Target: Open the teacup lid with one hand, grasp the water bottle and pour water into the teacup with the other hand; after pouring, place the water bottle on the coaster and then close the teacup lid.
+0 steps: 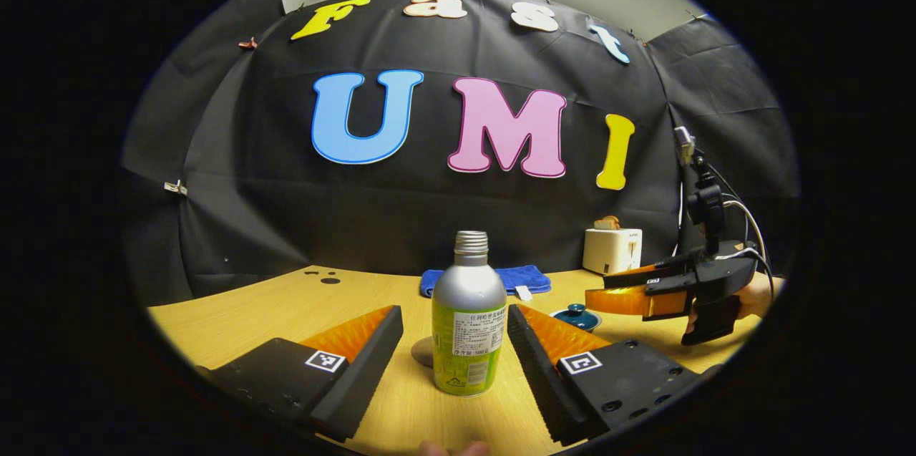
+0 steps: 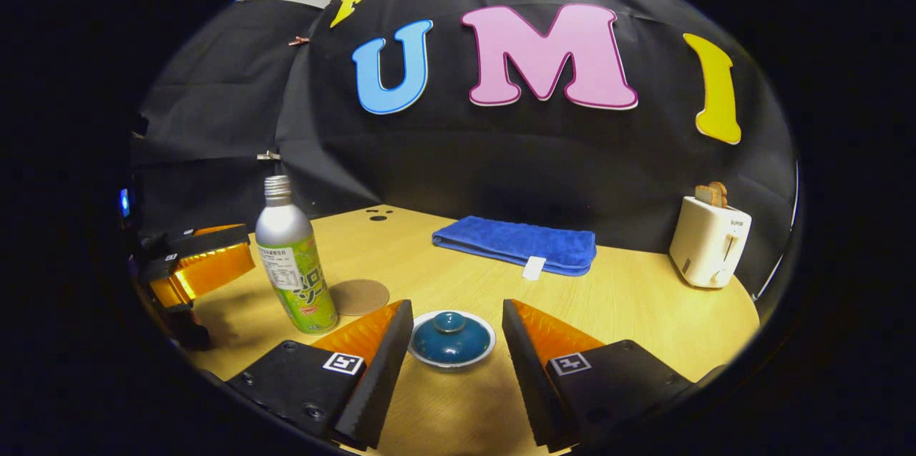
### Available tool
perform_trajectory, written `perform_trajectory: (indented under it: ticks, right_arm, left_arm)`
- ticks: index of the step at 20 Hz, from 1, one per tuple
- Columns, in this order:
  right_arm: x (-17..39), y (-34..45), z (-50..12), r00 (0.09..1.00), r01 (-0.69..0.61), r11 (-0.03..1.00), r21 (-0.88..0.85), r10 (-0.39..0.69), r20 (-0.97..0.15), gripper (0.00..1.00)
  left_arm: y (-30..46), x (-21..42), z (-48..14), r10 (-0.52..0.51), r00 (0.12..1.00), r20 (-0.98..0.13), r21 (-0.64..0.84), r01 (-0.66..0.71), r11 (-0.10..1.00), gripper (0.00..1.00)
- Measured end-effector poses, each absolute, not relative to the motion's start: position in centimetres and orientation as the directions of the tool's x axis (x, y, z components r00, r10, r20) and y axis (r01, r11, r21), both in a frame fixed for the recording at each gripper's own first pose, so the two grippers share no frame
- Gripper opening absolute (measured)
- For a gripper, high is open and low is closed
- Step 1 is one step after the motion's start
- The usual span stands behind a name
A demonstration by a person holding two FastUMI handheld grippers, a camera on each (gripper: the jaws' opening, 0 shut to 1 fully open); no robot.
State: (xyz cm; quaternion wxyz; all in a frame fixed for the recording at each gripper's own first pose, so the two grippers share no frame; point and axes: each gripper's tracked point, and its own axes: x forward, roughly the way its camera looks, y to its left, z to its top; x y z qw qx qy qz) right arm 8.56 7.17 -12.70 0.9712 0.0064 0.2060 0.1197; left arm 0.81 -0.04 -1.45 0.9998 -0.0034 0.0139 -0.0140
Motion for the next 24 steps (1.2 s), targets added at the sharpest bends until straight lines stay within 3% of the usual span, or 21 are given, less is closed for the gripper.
perform_trajectory:
  ticks: [3, 8, 12, 13, 16, 24]
  right_arm:
    - [9.4, 7.5, -13.8, 0.879, -0.236, 0.971, 0.046, 0.233, -0.417, 0.72]
    - [9.9, 8.5, -15.8, 0.847, -0.248, 0.967, 0.064, 0.248, -0.469, 0.71]
    - [10.1, 8.7, -15.4, 0.849, -0.235, 0.969, 0.077, 0.243, -0.469, 0.56]
    - [10.3, 8.7, -15.4, 0.851, -0.229, 0.97, 0.078, 0.239, -0.468, 0.44]
    - [10.1, 9.0, -15.0, 0.85, -0.239, 0.969, 0.067, 0.242, -0.469, 0.28]
    - [9.9, 7.4, -10.3, 0.896, -0.233, 0.97, 0.068, 0.241, -0.372, 0.31]
  left_arm:
    - [0.1, 0.9, -1.7, -0.026, 0.999, -0.031, -0.003, 0.026, 1.0, 0.93]
    - [0.0, 1.0, -1.6, -0.038, 0.999, -0.027, -0.008, 0.038, 0.999, 0.94]
    - [0.1, 1.0, -1.6, -0.044, 0.999, -0.026, -0.018, 0.043, 0.999, 0.93]
    - [0.1, 1.1, -1.7, -0.045, 0.999, -0.026, -0.018, 0.045, 0.999, 0.93]
    - [-0.1, 1.0, -1.7, -0.052, 0.998, -0.031, -0.015, 0.051, 0.999, 0.93]
    - [-0.7, 2.1, -2.6, -0.069, 0.995, -0.075, -0.007, 0.069, 0.998, 0.93]
